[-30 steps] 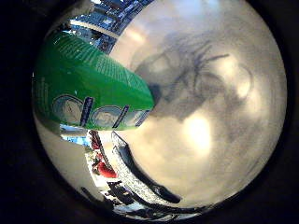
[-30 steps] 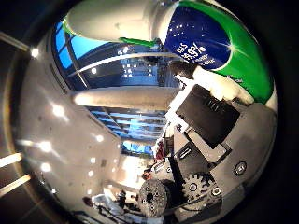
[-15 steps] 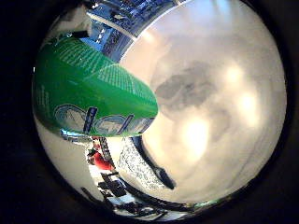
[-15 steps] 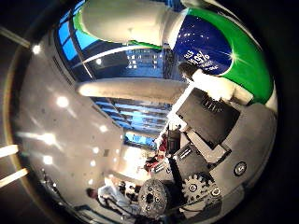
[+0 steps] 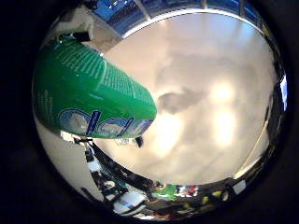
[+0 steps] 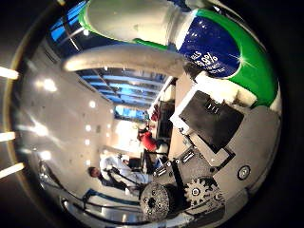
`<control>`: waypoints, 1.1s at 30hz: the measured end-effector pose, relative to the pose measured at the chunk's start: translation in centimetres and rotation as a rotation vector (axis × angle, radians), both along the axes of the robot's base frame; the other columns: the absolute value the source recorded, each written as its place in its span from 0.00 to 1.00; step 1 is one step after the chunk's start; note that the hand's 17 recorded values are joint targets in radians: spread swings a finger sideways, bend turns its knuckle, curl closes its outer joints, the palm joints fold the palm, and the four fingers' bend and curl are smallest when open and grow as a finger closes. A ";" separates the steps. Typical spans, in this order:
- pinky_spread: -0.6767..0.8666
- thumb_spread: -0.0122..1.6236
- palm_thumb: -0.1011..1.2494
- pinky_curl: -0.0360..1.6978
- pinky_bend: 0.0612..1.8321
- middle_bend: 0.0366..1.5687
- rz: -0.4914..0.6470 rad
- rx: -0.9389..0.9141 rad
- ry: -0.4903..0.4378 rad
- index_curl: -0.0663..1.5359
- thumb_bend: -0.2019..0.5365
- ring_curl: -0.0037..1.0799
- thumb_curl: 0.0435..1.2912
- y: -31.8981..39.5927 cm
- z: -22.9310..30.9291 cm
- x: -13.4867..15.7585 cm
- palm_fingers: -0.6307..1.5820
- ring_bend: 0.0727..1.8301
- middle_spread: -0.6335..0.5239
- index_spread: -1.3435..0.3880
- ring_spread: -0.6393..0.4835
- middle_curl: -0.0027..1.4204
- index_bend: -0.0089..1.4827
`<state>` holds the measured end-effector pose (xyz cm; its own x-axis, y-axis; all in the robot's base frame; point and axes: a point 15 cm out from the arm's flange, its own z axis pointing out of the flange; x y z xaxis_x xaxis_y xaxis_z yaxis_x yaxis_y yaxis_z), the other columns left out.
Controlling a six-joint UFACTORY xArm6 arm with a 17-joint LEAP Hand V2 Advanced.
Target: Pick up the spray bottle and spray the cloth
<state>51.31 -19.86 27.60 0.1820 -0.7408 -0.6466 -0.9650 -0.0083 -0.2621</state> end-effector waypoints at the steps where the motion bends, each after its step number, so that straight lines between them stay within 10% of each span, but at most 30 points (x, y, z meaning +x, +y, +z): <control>1: 0.29 0.30 0.80 0.39 0.71 0.74 0.024 -0.036 0.007 0.59 0.23 0.49 0.56 0.2 0.3 -0.4 0.82 0.75 0.43 0.55 0.41 0.44 0.40; 13: 0.29 0.31 0.80 0.42 0.69 0.74 0.275 -0.457 0.073 0.60 0.23 0.49 0.57 2.0 2.6 -2.5 0.81 0.75 0.43 0.55 0.42 0.44 0.39; 33: 0.28 0.31 0.79 0.46 0.67 0.74 0.276 -1.039 0.066 0.61 0.23 0.48 0.58 10.7 1.0 -2.6 0.82 0.75 0.43 0.54 0.41 0.44 0.38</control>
